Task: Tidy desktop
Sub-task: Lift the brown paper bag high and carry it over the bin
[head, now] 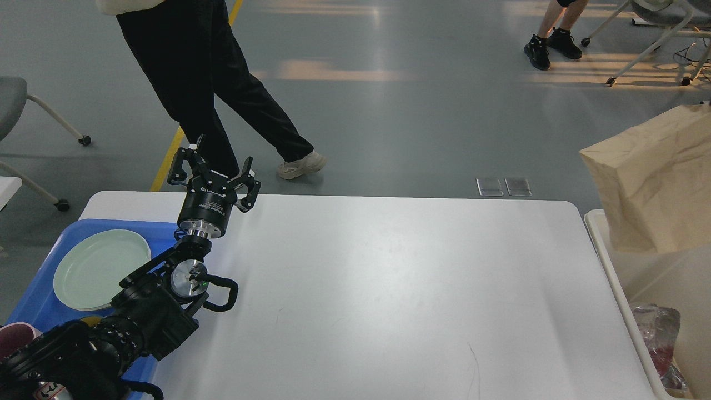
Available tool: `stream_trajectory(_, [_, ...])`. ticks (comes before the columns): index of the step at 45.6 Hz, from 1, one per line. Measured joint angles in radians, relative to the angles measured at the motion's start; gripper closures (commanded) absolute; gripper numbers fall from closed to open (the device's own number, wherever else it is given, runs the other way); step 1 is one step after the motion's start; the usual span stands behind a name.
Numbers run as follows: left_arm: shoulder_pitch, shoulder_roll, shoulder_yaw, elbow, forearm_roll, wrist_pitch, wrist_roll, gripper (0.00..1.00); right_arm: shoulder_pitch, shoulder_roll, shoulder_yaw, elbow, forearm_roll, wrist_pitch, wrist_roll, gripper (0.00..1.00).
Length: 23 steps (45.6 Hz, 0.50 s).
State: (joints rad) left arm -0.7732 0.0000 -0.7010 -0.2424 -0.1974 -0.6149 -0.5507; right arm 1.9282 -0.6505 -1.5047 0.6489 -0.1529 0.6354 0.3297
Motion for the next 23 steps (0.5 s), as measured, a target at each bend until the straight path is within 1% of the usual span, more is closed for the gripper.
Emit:
stream_trajectory(8, [0.000, 0.000, 0.000, 0.000, 0.000, 0.000, 0.000, 0.04, -0.099, -0.092, 0.068, -0.005, 0.002, -0.284, 0.000, 1.00])
stream_trajectory(10, [0.000, 0.000, 0.000, 0.000, 0.000, 0.000, 0.000, 0.04, -0.134, -0.109, 0.094, -0.005, 0.002, -0.356, 0.000, 1.00])
stream_trajectory(12, [0.000, 0.000, 0.000, 0.000, -0.001, 0.000, 0.000, 0.04, -0.187, -0.128, 0.138, -0.006, 0.002, -0.452, 0.000, 1.00])
stream_trajectory(14, [0.000, 0.000, 0.000, 0.000, 0.000, 0.000, 0.000, 0.04, -0.230, -0.141, 0.176, -0.006, 0.002, -0.520, 0.001, 1.00])
stream_trajectory(18, [0.000, 0.000, 0.000, 0.000, 0.000, 0.000, 0.000, 0.04, -0.318, -0.164, 0.264, -0.007, 0.001, -0.636, 0.005, 1.00])
stream_trajectory(23, [0.000, 0.000, 0.000, 0.000, -0.001, 0.000, 0.000, 0.04, -0.426, -0.187, 0.372, -0.026, 0.000, -0.738, 0.010, 1.00])
